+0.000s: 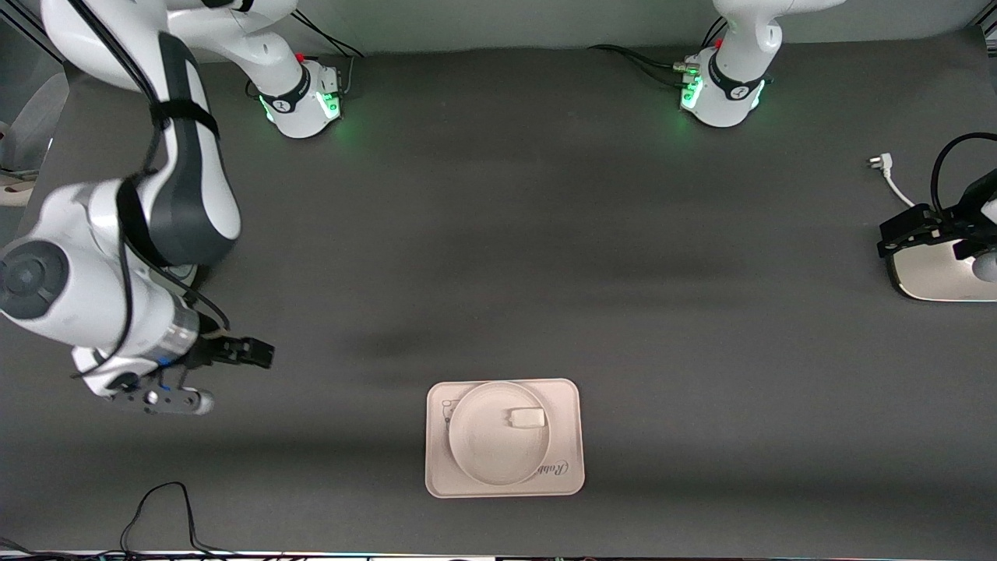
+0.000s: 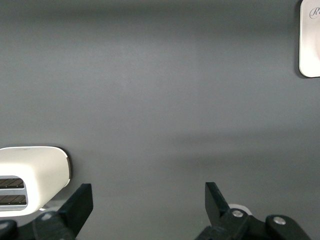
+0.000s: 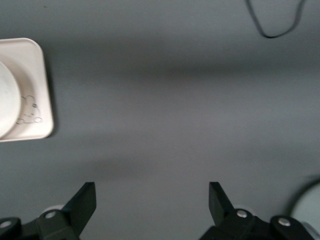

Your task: Place bun in plate and plate on tray

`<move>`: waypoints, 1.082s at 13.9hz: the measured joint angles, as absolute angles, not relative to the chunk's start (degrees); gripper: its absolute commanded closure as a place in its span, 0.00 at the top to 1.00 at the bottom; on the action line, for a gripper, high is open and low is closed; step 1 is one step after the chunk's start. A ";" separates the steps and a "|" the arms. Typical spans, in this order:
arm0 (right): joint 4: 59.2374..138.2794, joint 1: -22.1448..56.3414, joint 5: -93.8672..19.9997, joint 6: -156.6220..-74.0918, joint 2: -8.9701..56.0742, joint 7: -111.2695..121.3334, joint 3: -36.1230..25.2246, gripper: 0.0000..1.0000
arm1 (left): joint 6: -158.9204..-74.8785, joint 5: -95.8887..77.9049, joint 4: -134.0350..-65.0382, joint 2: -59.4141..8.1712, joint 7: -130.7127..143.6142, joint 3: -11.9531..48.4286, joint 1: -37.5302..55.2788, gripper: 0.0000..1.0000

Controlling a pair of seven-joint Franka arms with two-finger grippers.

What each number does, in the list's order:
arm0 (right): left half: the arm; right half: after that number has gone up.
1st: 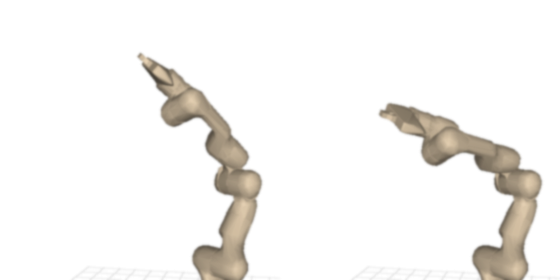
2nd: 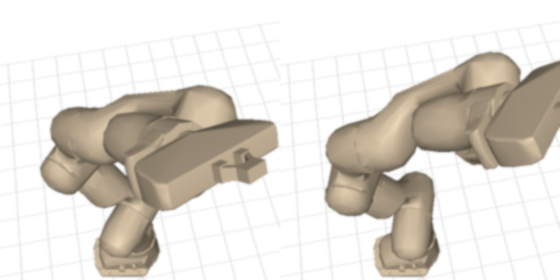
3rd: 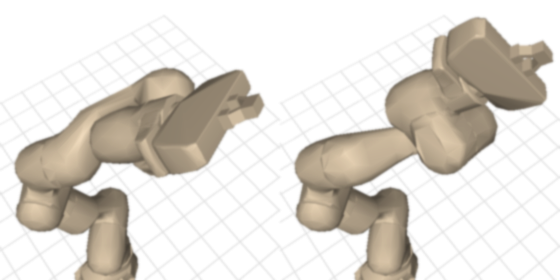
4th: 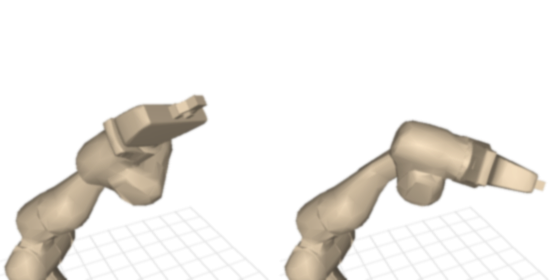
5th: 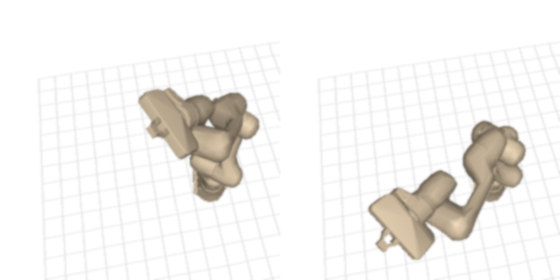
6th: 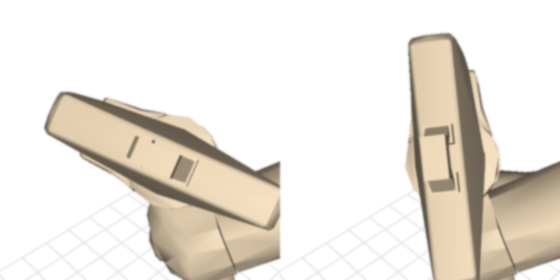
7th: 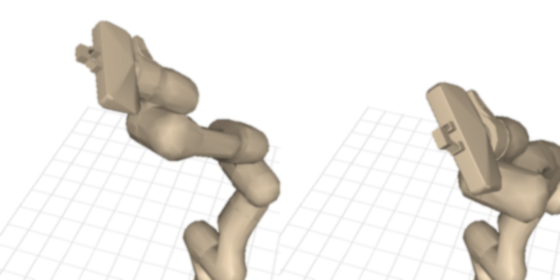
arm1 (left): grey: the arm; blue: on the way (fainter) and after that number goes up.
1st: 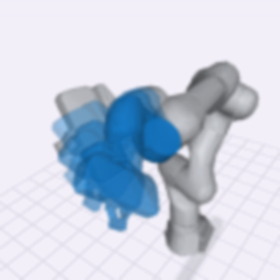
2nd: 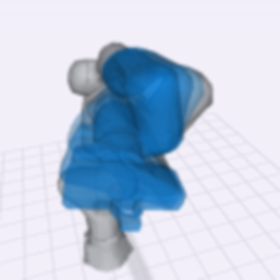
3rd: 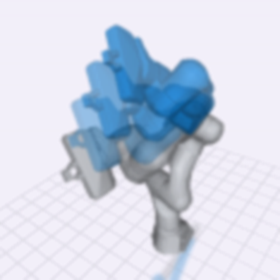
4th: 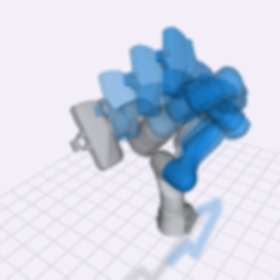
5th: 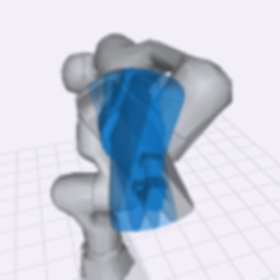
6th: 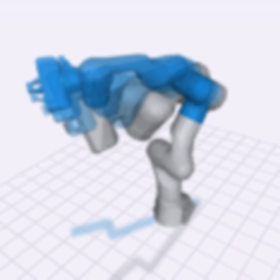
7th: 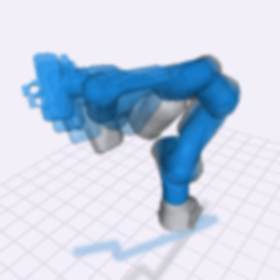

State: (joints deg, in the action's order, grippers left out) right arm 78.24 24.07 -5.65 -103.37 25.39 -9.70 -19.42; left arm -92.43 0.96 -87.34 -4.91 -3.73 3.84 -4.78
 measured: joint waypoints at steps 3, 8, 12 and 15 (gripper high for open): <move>85.56 23.26 -3.69 -103.36 17.33 -9.08 -19.63 1.00 | -92.49 0.98 -87.35 -4.96 -3.73 3.83 -4.79 1.00; 95.96 6.92 2.16 -103.24 4.97 -4.53 -4.71 1.00 | -92.50 0.99 -87.38 -4.98 -3.73 3.86 -4.79 1.00; 97.20 -3.11 2.30 -98.74 -0.84 1.48 3.80 1.00 | -92.65 0.99 -87.41 -4.99 -3.73 3.87 -4.79 1.00; 97.03 -3.59 0.34 -95.97 -3.83 1.89 4.67 1.00 | -92.71 0.99 -87.43 -5.05 -3.73 3.85 -4.79 1.00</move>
